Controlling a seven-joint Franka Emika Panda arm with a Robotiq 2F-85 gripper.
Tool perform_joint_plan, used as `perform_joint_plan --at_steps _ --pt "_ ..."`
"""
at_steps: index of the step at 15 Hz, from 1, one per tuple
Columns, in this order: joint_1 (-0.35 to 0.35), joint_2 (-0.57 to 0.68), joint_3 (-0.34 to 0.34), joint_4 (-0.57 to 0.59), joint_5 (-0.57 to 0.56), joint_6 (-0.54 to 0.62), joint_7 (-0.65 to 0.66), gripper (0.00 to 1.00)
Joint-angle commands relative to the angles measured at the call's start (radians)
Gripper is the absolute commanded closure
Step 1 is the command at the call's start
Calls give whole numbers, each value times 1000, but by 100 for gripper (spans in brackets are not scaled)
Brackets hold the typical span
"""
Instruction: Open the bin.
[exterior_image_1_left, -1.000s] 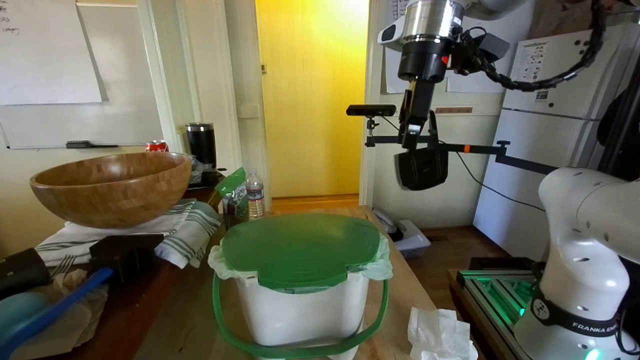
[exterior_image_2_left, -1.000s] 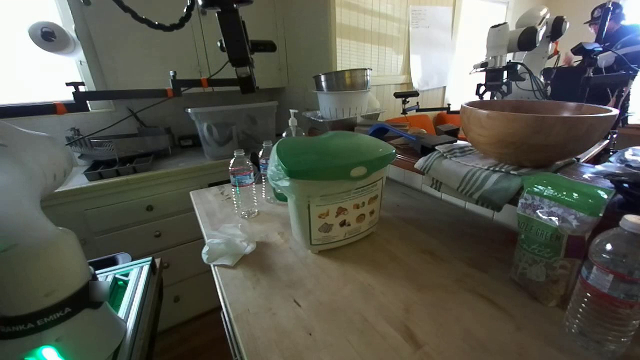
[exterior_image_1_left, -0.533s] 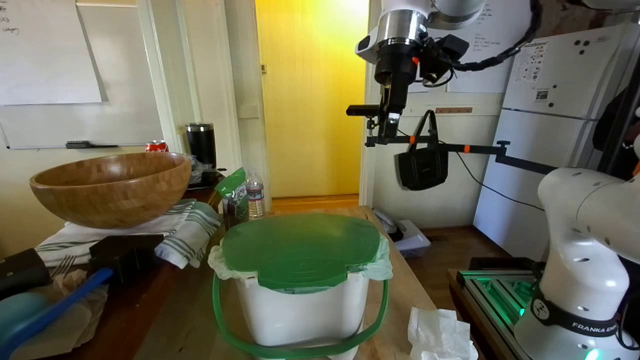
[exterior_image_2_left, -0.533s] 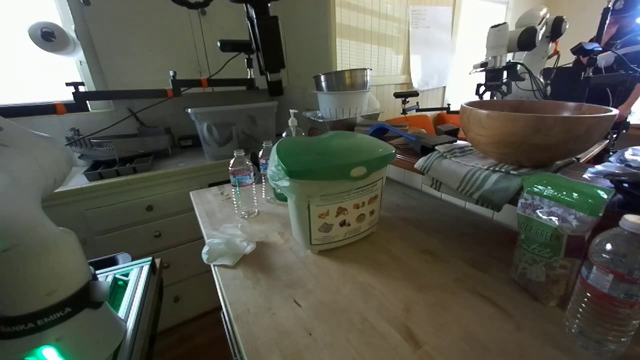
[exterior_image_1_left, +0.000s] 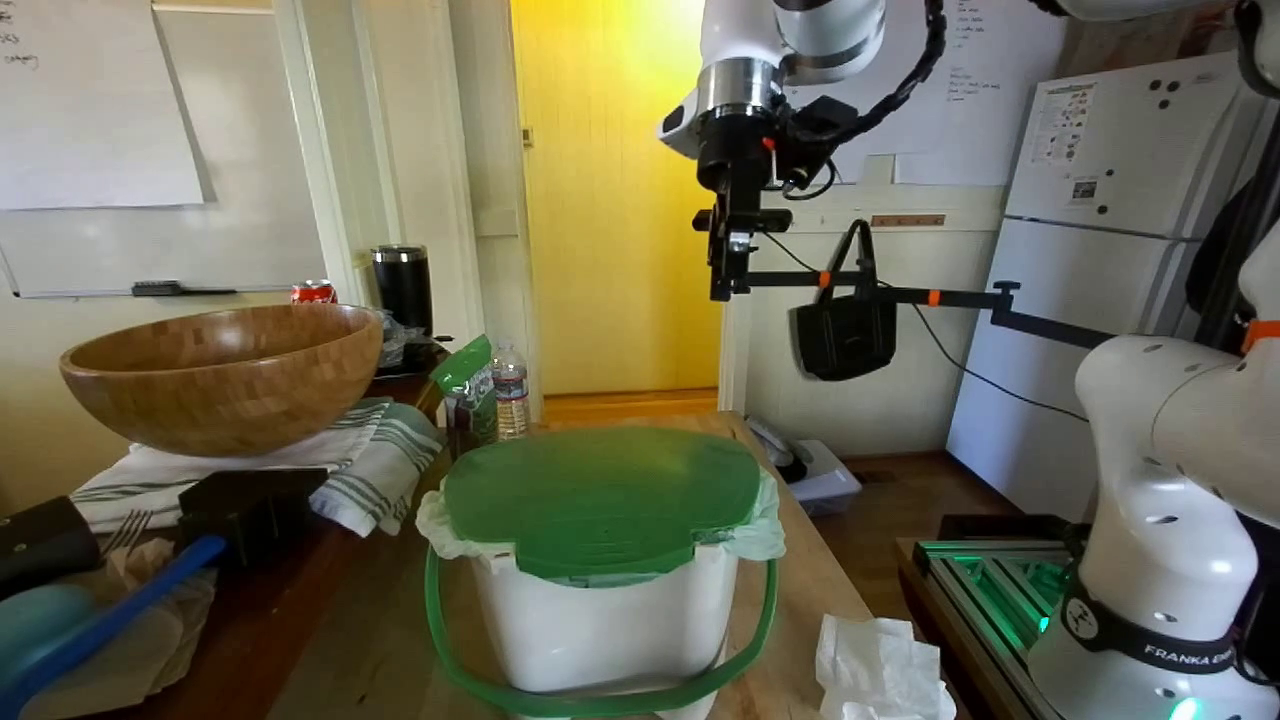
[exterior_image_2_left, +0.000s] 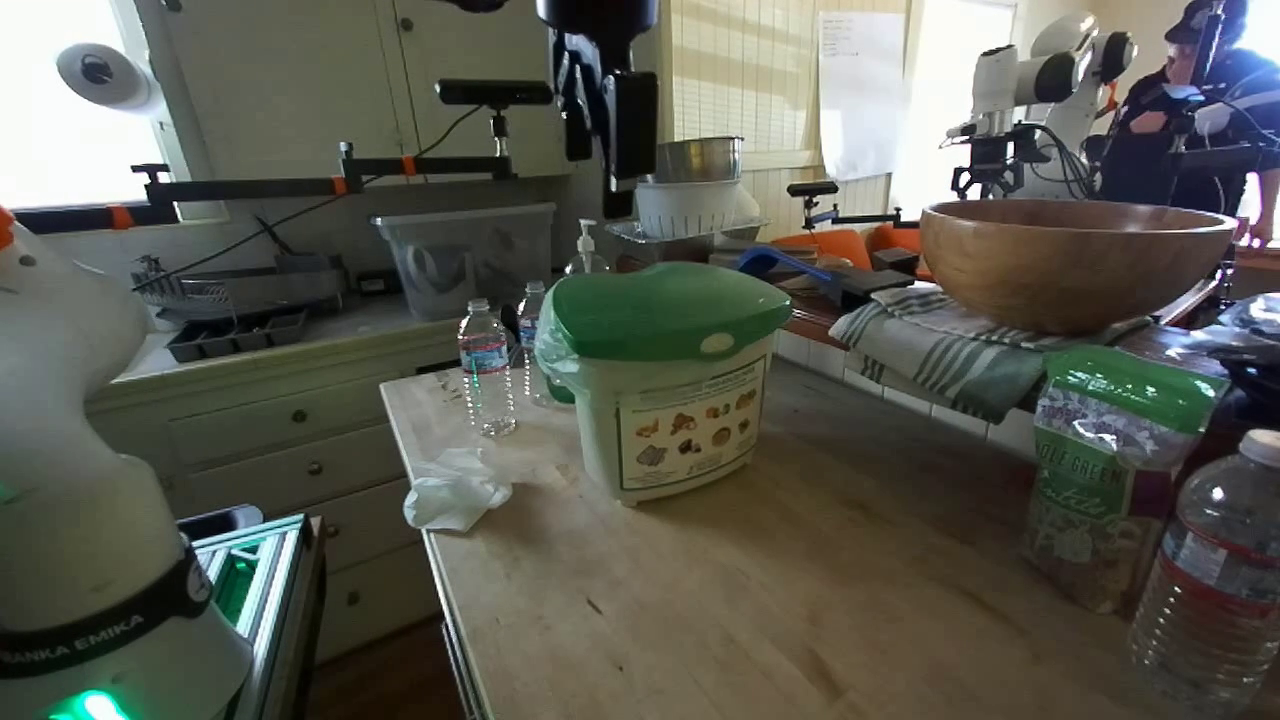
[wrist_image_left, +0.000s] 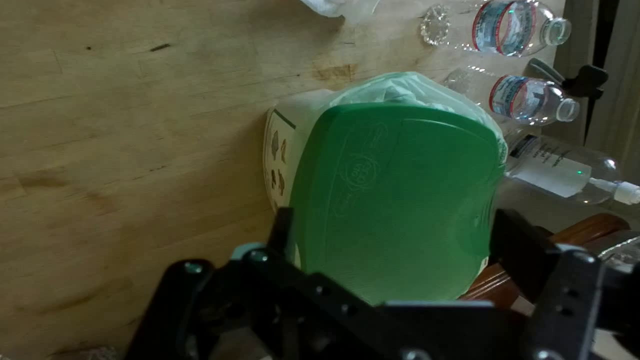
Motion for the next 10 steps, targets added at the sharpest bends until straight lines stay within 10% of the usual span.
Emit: perform_joint_plan --at_steps 1,10 --pt "-30 98 -27 70 77 -39 -89 0" --pt "-91 179 -2 83 104 -7 -107 0"
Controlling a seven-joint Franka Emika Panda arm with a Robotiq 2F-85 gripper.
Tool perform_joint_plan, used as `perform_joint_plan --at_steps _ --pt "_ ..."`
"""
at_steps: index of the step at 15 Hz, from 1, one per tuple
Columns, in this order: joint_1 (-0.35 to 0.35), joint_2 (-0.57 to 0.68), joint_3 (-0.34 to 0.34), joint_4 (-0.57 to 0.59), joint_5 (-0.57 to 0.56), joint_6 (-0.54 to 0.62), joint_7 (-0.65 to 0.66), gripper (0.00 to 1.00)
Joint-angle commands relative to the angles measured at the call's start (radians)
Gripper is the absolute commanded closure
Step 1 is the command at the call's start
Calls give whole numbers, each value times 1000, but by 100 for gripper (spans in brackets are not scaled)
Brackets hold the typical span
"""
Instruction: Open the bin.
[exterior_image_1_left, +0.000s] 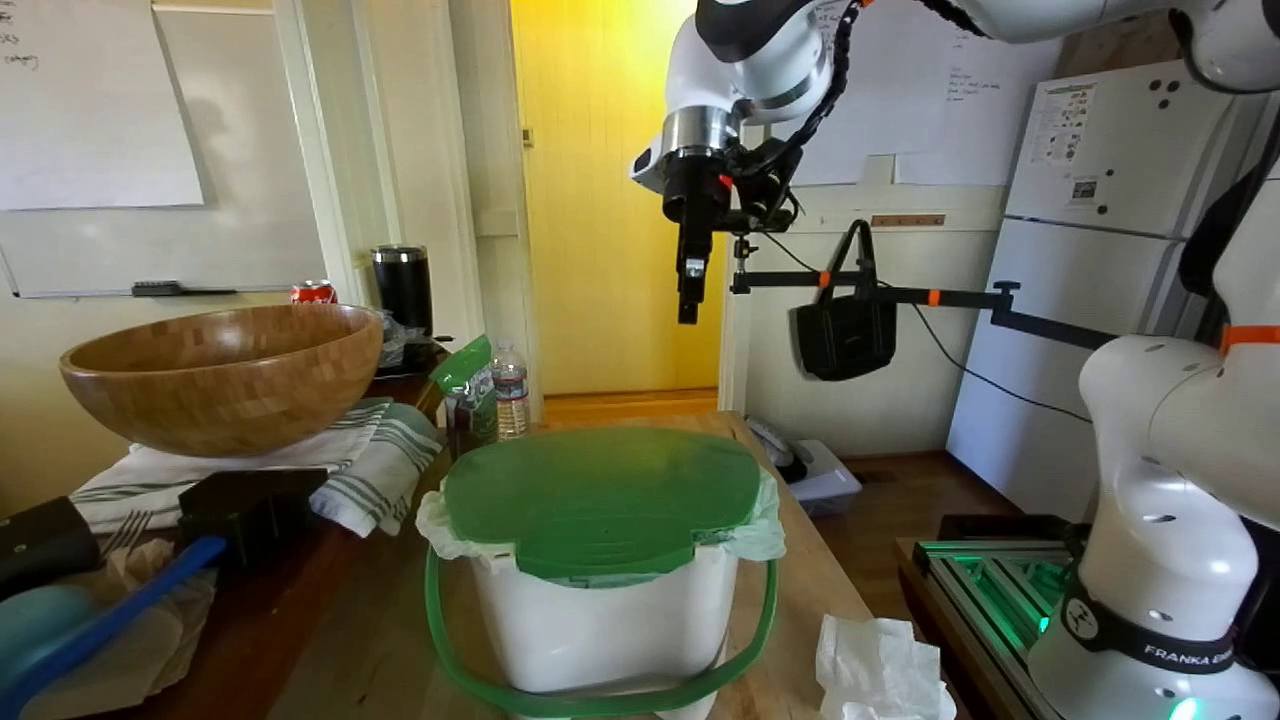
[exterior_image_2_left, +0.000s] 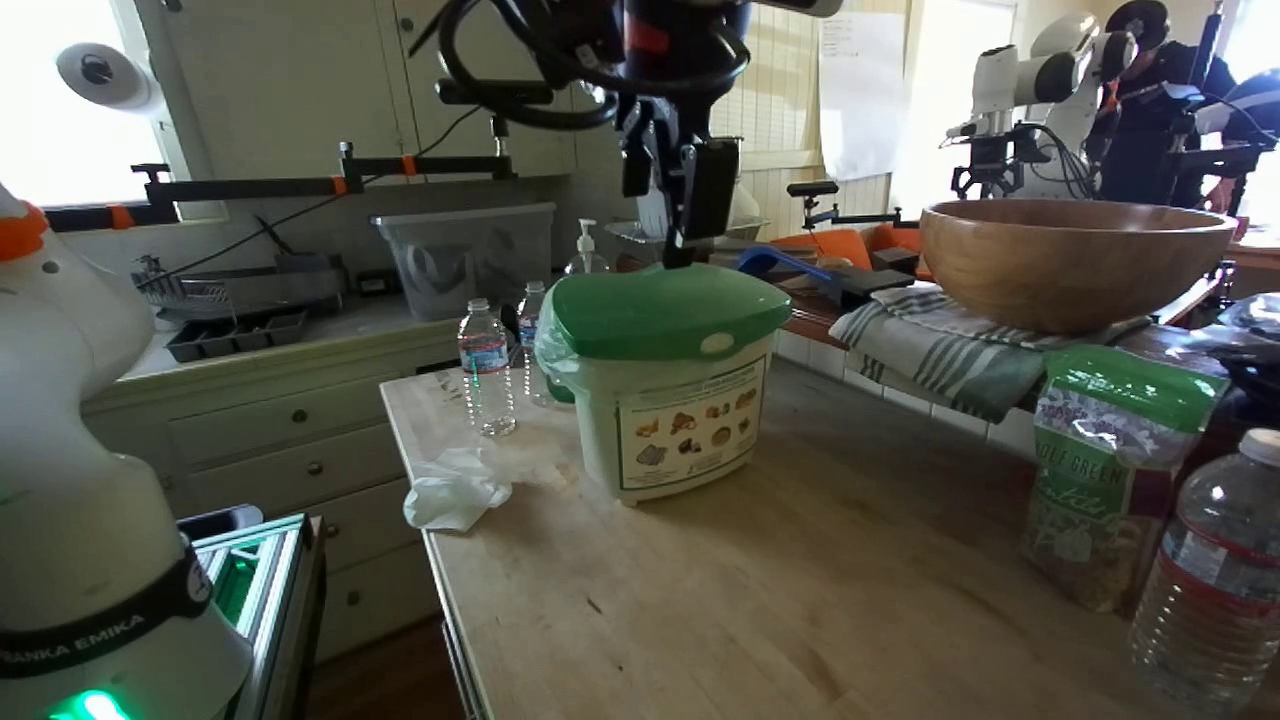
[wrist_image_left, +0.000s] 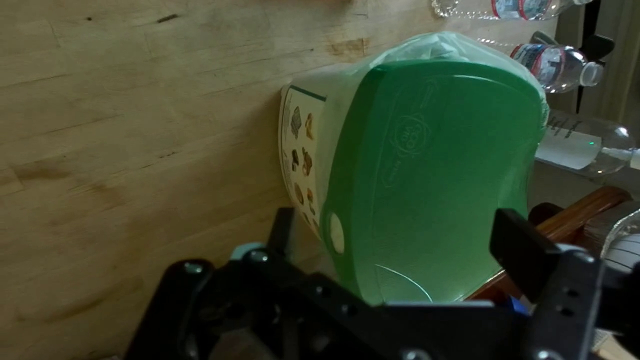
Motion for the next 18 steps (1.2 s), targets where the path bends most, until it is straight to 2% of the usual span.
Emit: perform_joint_plan --at_steps 1,4,6,12,18 --pt "-36 6 31 5 6 -6 -6 0" --pt "-36 6 31 10 6 -8 -6 0" --pt "-44 61 24 31 38 2 -25 0" --pt "-100 222 22 103 157 -82 -148 0" --pt "-187 361 63 189 263 -246 -298 0"
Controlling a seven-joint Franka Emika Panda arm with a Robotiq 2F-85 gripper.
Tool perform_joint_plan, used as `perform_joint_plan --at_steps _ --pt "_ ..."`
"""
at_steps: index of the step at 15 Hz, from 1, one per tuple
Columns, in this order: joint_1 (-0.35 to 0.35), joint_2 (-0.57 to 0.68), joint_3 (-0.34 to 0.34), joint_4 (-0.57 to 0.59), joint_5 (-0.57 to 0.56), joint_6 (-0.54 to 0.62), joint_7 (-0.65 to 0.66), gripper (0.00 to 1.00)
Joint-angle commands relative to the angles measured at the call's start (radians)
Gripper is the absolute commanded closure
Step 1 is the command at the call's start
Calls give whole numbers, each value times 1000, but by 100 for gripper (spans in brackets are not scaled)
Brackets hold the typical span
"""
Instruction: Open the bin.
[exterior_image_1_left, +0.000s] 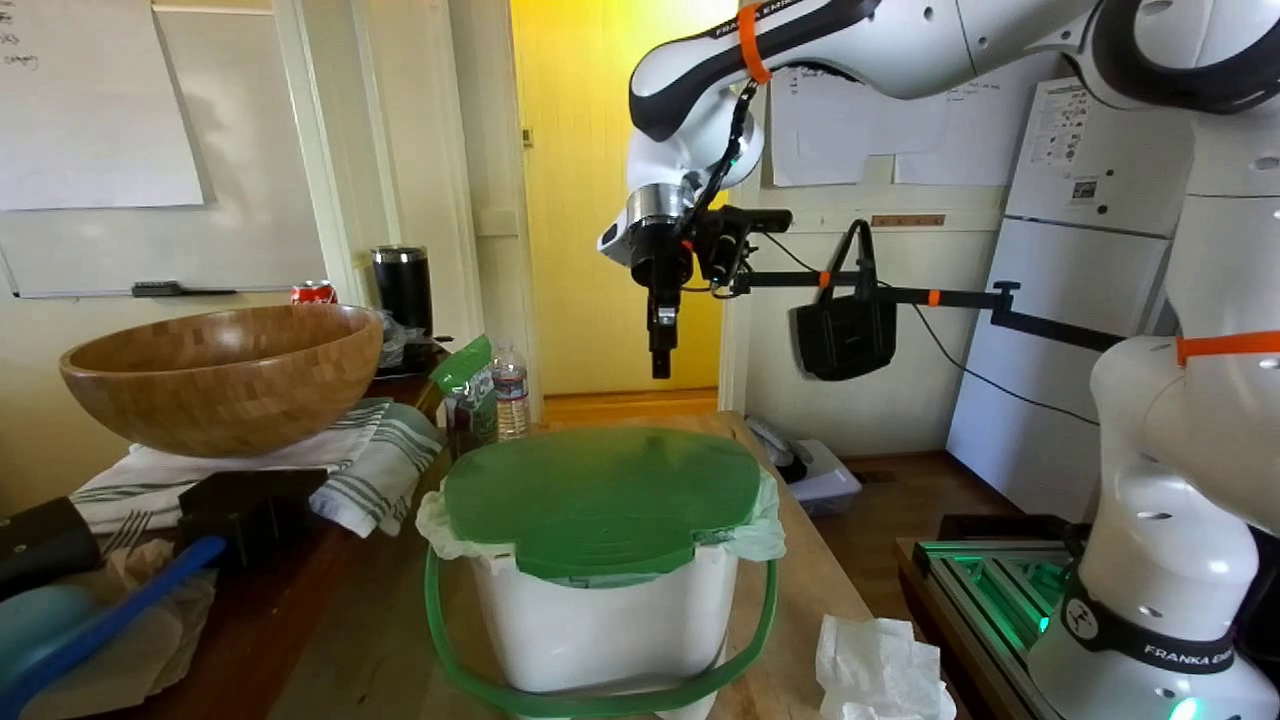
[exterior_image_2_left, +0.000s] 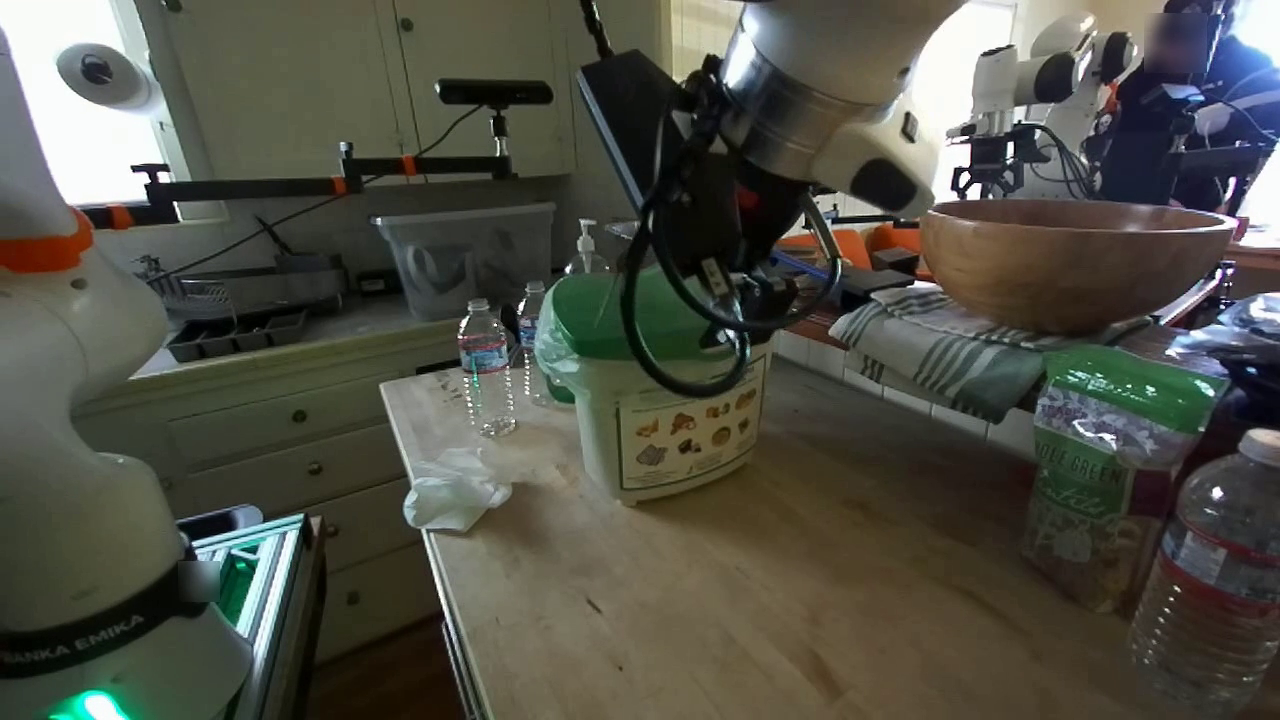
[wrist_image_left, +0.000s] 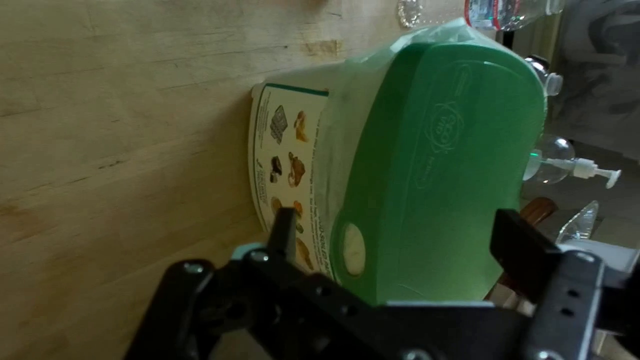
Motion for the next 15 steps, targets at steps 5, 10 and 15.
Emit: perform_joint_plan --at_steps 5,10,15 --pt "-106 171 65 126 100 -176 -127 0" --pt "-112 169 85 111 77 -137 -106 0" --pt "-115 193 94 111 101 -117 -112 0"
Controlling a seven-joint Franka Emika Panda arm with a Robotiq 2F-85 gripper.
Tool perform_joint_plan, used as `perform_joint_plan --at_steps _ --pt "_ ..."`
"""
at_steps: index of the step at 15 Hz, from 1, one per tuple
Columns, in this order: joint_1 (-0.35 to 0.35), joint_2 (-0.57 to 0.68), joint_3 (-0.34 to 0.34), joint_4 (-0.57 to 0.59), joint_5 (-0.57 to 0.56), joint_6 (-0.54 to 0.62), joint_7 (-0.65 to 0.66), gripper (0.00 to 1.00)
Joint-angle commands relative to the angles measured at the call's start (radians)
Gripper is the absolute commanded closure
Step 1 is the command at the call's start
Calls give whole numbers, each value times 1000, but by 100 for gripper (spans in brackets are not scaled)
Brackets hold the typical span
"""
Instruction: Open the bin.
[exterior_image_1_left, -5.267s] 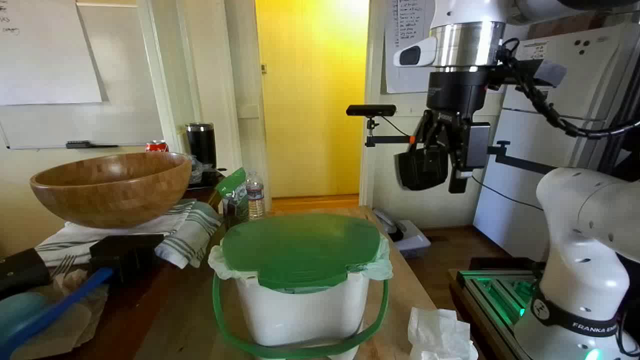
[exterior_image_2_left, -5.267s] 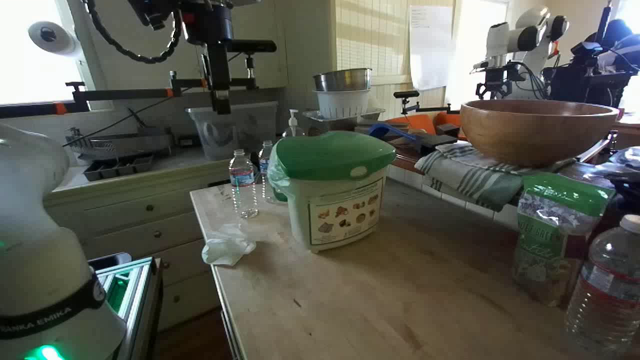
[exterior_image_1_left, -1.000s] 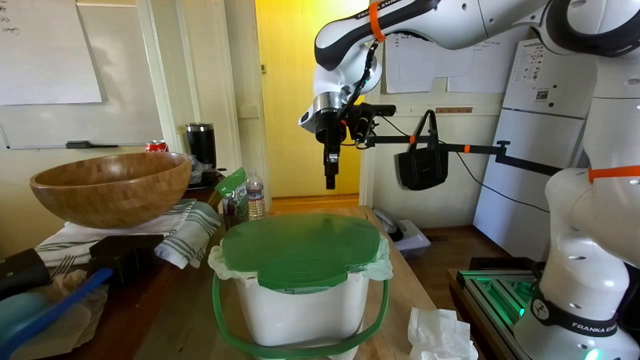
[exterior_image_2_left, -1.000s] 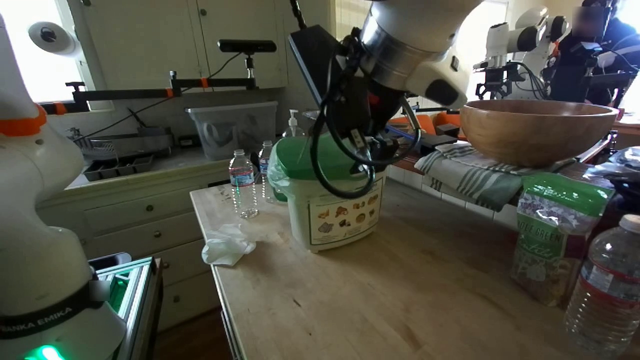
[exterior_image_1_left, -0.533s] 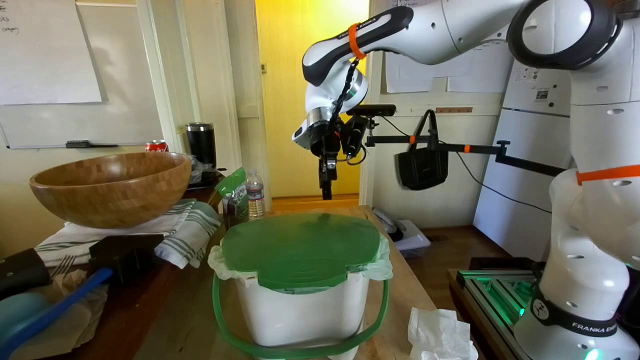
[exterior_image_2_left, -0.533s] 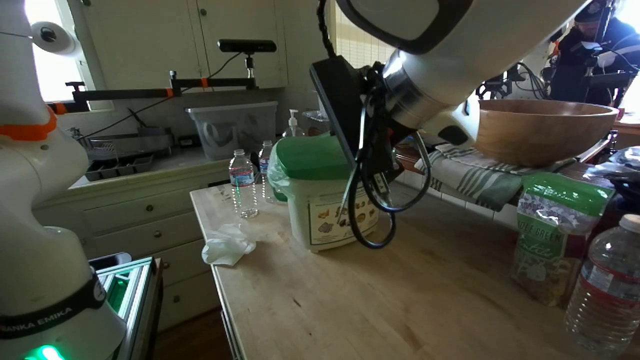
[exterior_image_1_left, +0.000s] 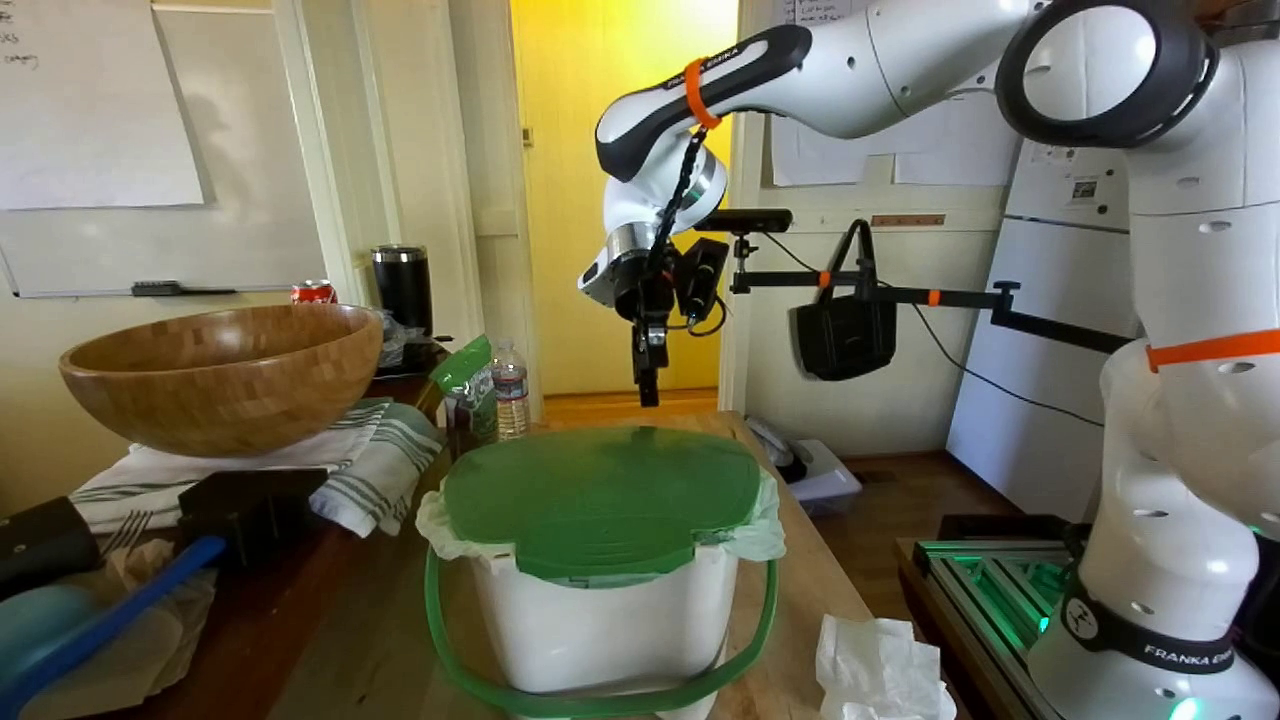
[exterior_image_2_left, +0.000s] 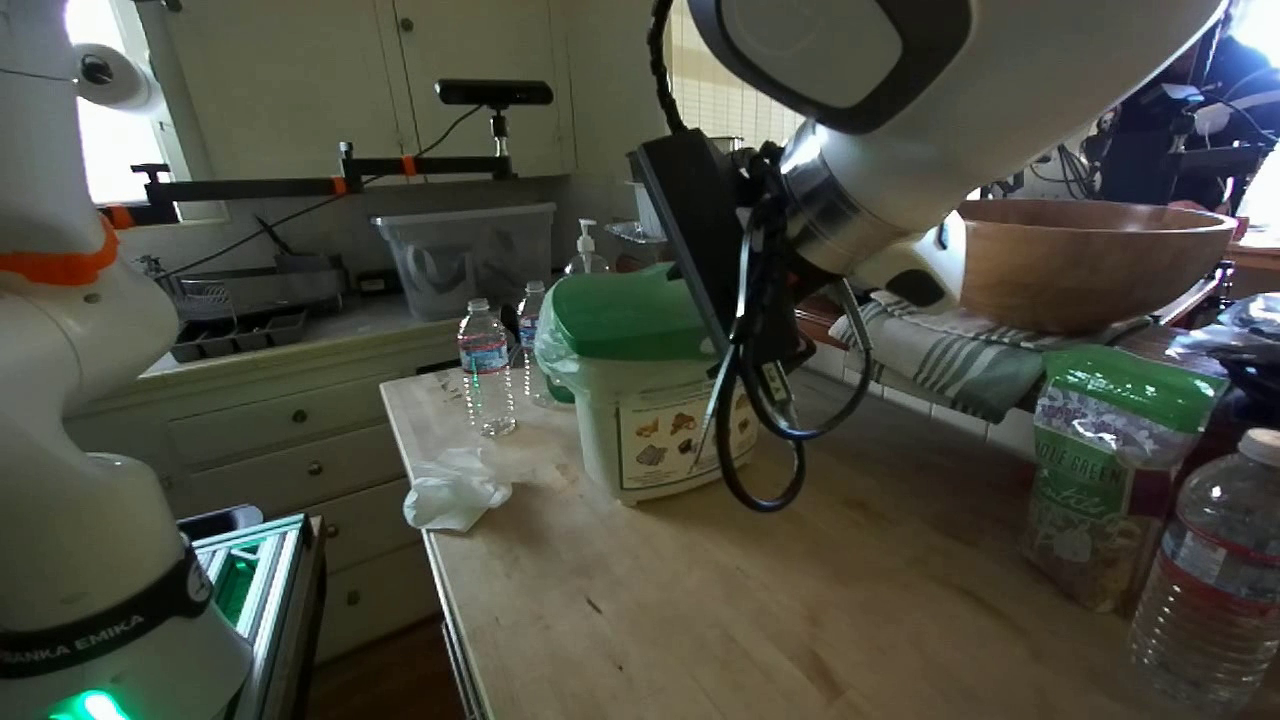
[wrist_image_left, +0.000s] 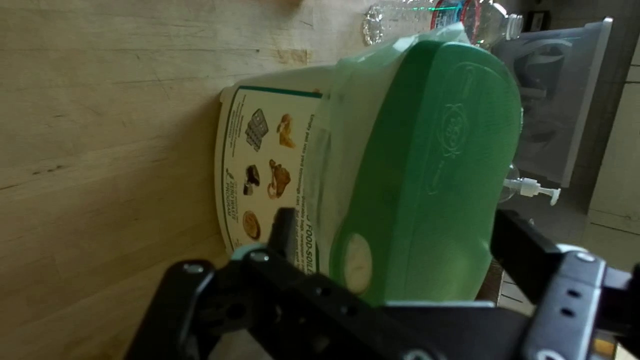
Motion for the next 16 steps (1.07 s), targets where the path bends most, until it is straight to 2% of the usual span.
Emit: perform_joint_plan --at_steps 1,8,16 --pt "-20 27 28 -7 34 26 -15 0" --pt "-40 63 52 -23 150 18 -97 0" --pt "-28 80 56 -68 293 48 -73 0"
